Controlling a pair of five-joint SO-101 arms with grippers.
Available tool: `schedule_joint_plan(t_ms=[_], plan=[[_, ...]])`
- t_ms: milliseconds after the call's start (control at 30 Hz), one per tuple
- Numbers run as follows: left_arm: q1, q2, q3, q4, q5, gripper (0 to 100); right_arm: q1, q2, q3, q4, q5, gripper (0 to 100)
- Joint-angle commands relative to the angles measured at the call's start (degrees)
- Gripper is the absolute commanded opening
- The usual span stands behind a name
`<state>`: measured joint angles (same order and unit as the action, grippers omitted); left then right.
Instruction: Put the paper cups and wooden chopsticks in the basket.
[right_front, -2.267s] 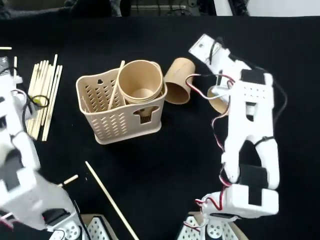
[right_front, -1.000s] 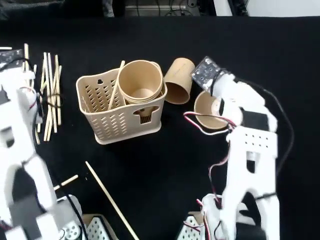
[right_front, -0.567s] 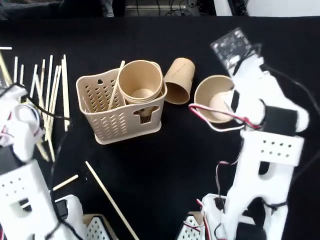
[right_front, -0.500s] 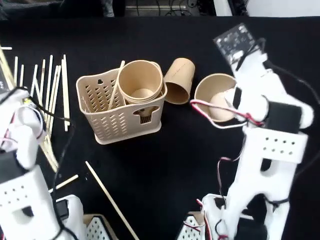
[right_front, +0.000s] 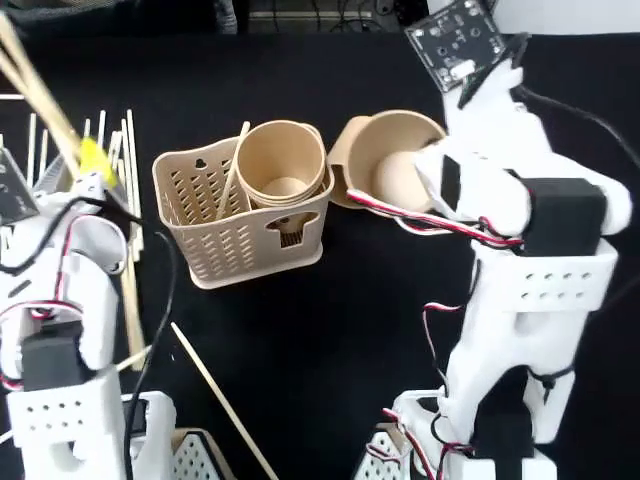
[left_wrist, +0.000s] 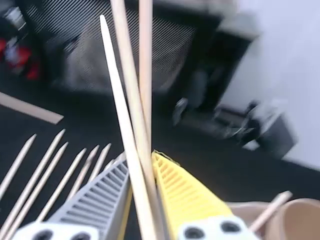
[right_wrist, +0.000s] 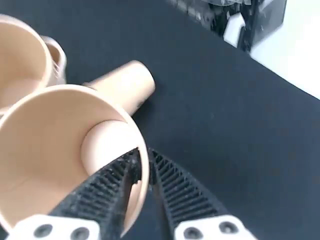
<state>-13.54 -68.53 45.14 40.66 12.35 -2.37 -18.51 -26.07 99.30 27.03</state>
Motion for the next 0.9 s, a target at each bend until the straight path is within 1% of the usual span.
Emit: schedule_joint_plan(t_ms=[0, 100, 200, 333, 400, 633, 700, 767, 867], plan=[[7.16, -4.04, 3.03, -10.11, 0.97, 3, -2.90, 2.15, -3.12, 1.49, -2.37, 1.1], [11.12, -5.71, 7.16, -16.18, 0.97, 3, -3.43, 5.23, -4.79, 1.49, -3.52, 1.1], [14.20, -6.07, 14.55, -22.95, 0.79, 3, -3.43, 7.08, -6.46, 1.49, -4.22, 1.1], [14.55, -5.80, 23.08, -34.64, 0.70, 3, -3.52, 8.13, -7.16, 1.58, -4.22, 1.1], [14.55, -5.80, 25.71, -38.07, 0.62, 3, -3.52, 8.13, -7.08, 1.49, -4.22, 1.1], [15.25, -6.15, 29.14, -38.24, 0.62, 3, -4.40, 7.69, -8.13, 1.49, -4.22, 1.1], [16.31, -6.33, 30.55, -38.15, 0.53, 6, -5.45, 7.69, -9.10, 1.49, -4.48, 1.1], [16.48, -6.33, 32.22, -38.07, 0.62, 11, -6.77, 7.69, -11.38, 1.49, -6.59, 1.1], [16.31, -6.33, 33.01, -37.45, 0.62, 13, -9.05, 7.78, -16.75, 1.67, -8.79, 1.1]])
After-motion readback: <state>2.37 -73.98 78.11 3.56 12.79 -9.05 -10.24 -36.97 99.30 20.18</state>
